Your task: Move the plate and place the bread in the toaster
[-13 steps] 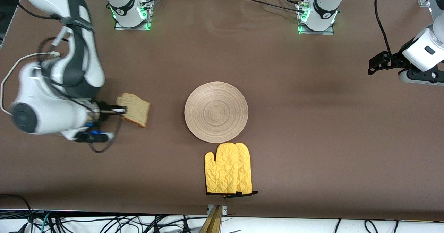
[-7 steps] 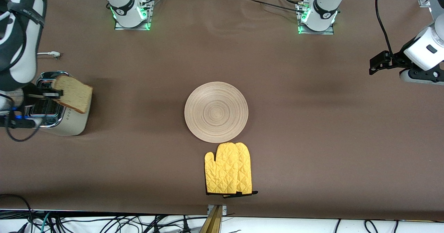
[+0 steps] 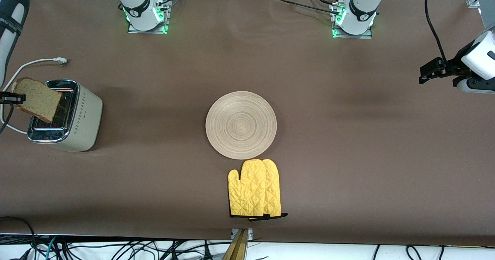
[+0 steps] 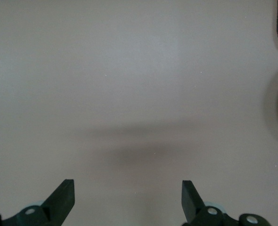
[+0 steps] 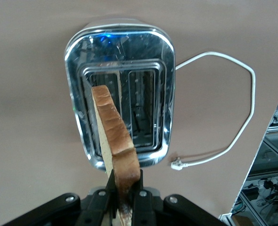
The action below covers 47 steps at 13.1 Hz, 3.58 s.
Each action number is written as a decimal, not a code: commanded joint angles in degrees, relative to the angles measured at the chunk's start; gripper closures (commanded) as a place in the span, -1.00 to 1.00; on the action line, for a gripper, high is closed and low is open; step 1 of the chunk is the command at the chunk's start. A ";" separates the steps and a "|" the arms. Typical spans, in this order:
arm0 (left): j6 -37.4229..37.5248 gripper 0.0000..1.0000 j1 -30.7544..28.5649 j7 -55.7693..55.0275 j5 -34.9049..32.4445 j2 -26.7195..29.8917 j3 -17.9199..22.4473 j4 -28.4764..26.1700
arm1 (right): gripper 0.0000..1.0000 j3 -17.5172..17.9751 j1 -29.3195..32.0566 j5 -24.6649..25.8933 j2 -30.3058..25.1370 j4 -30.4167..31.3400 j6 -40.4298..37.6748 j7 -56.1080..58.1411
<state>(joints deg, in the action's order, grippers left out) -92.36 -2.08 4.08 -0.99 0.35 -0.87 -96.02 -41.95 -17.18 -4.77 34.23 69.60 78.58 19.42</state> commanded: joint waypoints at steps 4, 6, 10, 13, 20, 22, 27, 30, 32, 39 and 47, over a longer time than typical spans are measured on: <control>0.95 -1.00 -0.20 1.63 -1.39 -0.09 -0.62 1.01 | 1.00 0.20 0.13 0.11 3.11 2.91 5.62 0.97; 0.95 -1.00 -0.20 1.80 -1.48 -0.09 -0.63 1.01 | 1.00 0.29 0.31 -2.43 4.34 2.91 5.71 0.97; 0.95 -1.00 -0.03 1.72 -1.48 -0.09 -0.80 1.19 | 0.20 0.38 -0.39 -5.87 5.67 2.82 6.41 -0.08; 0.95 -1.00 -0.03 1.72 -1.48 -0.09 -0.80 1.28 | -1.00 0.73 -0.22 -9.29 5.76 2.73 7.03 0.09; 0.95 -1.00 -0.03 1.72 -1.48 -0.09 -0.80 1.28 | -1.00 0.64 -2.49 -17.63 -0.48 0.27 5.98 1.23; 0.95 -1.00 0.06 1.72 -1.48 -0.09 -0.80 1.28 | -1.00 0.29 -6.44 -17.83 -1.62 0.18 5.36 0.97; 0.95 -1.00 0.41 1.72 -1.48 -0.17 -0.80 1.36 | -1.00 0.55 -11.11 -17.56 -2.67 -1.39 3.87 0.62; 0.86 -1.00 0.50 1.63 -1.48 -0.17 -0.89 1.37 | -1.00 12.26 -5.71 -9.88 -7.92 -0.18 8.32 -6.46; 0.86 -1.00 0.41 1.72 -1.48 -0.18 -0.80 1.37 | -1.00 26.69 1.68 0.59 -13.82 5.43 13.69 -15.59; 0.86 -1.00 0.50 1.72 -1.48 -0.17 -0.89 1.37 | -1.00 45.44 13.91 5.38 -29.38 21.17 17.58 -30.05; 0.86 -1.00 0.50 1.63 -1.48 -0.17 -0.89 1.45 | -1.00 44.23 16.39 6.26 -29.23 23.04 16.79 -28.82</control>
<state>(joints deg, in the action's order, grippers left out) -92.35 -1.84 4.92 -0.99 0.35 -1.68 -95.75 2.03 -1.17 0.88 5.29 92.45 94.74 -9.38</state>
